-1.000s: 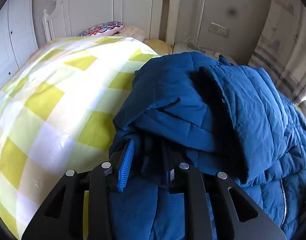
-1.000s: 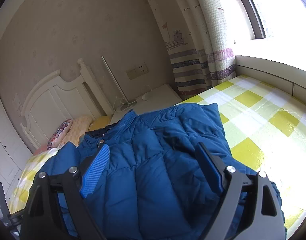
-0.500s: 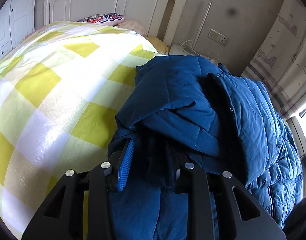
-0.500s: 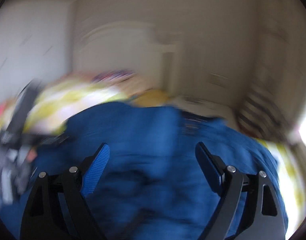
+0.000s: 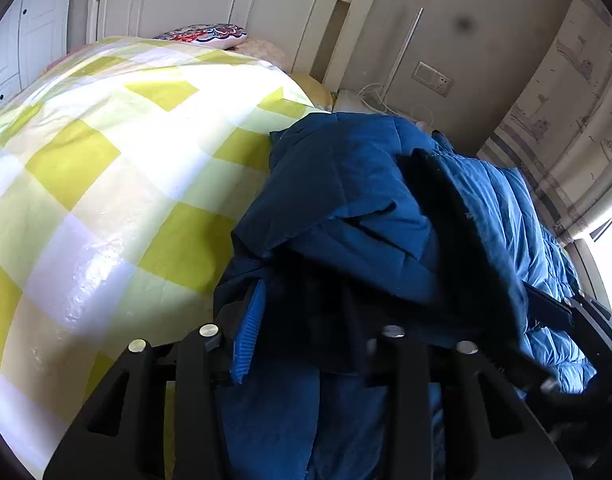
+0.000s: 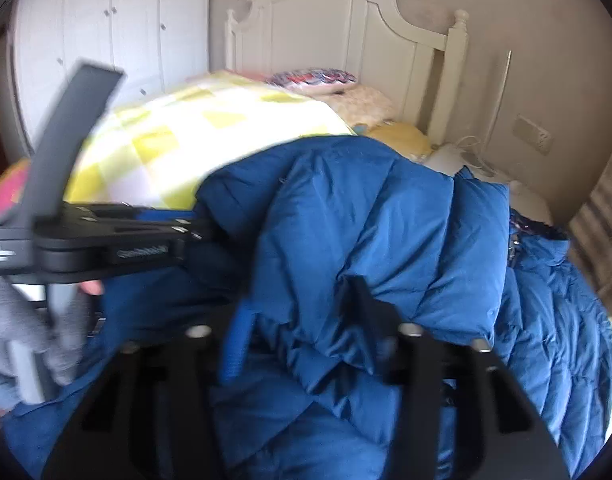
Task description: Fold large clothes
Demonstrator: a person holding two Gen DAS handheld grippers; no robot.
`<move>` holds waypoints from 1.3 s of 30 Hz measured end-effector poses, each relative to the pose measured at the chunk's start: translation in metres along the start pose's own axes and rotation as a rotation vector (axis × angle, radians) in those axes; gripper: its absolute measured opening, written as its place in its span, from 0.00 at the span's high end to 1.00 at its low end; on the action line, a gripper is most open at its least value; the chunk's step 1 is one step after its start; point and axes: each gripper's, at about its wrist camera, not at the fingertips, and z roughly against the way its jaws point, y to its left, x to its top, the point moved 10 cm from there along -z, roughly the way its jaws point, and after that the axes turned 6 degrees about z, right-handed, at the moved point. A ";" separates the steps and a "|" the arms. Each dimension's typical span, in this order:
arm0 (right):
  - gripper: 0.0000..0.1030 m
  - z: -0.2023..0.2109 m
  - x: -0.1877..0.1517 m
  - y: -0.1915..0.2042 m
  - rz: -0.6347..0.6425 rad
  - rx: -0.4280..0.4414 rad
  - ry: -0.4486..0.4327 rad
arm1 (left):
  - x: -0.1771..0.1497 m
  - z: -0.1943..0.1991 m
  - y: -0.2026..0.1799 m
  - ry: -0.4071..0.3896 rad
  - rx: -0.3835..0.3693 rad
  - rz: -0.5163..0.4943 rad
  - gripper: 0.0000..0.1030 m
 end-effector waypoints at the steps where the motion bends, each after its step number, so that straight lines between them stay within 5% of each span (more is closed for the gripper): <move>1: 0.85 0.008 0.002 -0.006 -0.028 -0.002 -0.026 | 0.000 0.000 0.000 0.001 0.000 0.000 0.65; 5: 0.87 0.066 0.015 -0.061 -0.320 0.048 -0.244 | 0.000 0.000 0.001 0.002 -0.003 0.004 0.65; 8: 0.86 0.097 -0.001 -0.124 -0.446 -0.185 -0.276 | 0.001 0.000 0.001 0.003 -0.001 0.002 0.64; 10: 0.69 0.110 -0.022 -0.162 -0.588 -0.294 -0.275 | 0.001 0.000 0.002 0.003 -0.004 0.004 0.64; 11: 0.38 0.116 -0.045 -0.187 -0.700 -0.375 -0.250 | 0.000 0.001 0.002 0.003 -0.005 0.005 0.64; 12: 0.24 0.118 -0.060 -0.200 -0.779 -0.387 -0.240 | 0.000 0.001 0.002 0.003 -0.005 0.005 0.64; 14: 0.24 0.113 -0.079 -0.208 -0.883 -0.269 -0.267 | 0.000 0.001 0.002 0.003 -0.004 0.004 0.64; 19: 0.24 0.096 -0.105 -0.207 -0.932 -0.151 -0.227 | 0.000 0.001 0.002 0.004 -0.004 0.004 0.64; 25: 0.32 0.110 -0.116 -0.209 -1.084 -0.152 -0.240 | 0.000 0.001 0.002 0.005 -0.005 0.005 0.64; 29: 0.33 0.108 -0.111 -0.188 -1.114 -0.019 -0.270 | 0.000 0.001 0.002 0.006 -0.004 0.004 0.64; 36: 0.33 0.061 -0.108 -0.201 -1.101 -0.093 -0.139 | 0.000 0.001 0.003 0.007 -0.008 0.007 0.63; 39: 0.46 0.054 -0.104 -0.196 -1.096 -0.098 -0.111 | 0.000 0.001 0.003 0.007 -0.011 0.008 0.63</move>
